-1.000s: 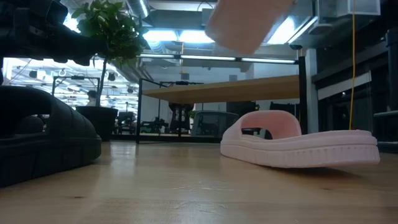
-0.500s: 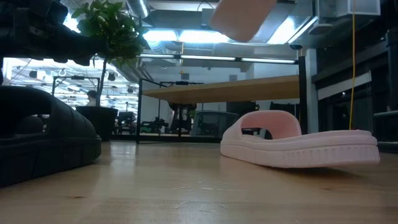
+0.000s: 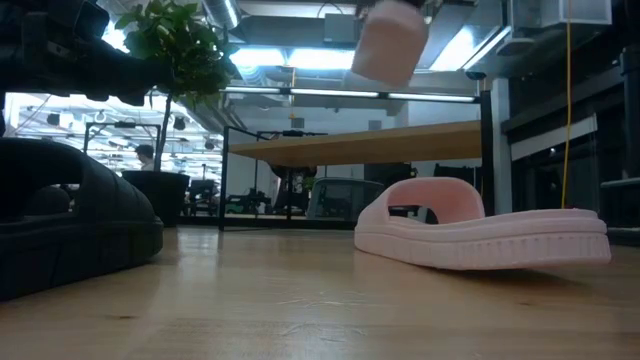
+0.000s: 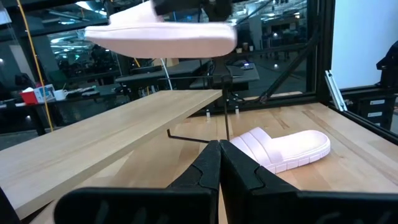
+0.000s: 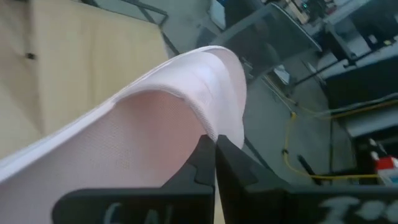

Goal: Pick and place slides into the shelf
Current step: Put the right pink slide on the shelf

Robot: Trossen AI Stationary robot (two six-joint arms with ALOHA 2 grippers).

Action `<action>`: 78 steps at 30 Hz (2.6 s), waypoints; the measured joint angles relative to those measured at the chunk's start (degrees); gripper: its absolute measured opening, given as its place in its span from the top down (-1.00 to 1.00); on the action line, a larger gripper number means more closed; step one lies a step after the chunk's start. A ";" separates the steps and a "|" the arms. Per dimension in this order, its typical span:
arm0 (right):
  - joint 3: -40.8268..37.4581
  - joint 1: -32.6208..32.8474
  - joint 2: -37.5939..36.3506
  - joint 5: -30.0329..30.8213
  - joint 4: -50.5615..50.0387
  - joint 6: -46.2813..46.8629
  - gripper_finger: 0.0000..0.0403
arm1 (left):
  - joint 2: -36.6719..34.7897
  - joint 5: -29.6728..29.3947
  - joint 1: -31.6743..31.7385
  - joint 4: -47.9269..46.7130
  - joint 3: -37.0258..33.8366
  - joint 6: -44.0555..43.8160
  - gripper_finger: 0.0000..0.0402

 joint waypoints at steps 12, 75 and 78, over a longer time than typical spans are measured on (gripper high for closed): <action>-0.01 -5.11 -0.35 -7.32 0.01 -1.88 0.99 | 0.02 -0.01 -0.01 0.00 0.00 -0.21 1.00; -23.17 -7.69 -15.37 -18.77 0.02 16.00 0.99 | 0.02 -0.44 0.00 0.42 0.01 -1.25 1.00; -23.17 -7.69 -15.39 -18.73 -0.01 14.83 0.99 | 0.00 -0.44 -0.02 0.42 0.01 -1.22 1.00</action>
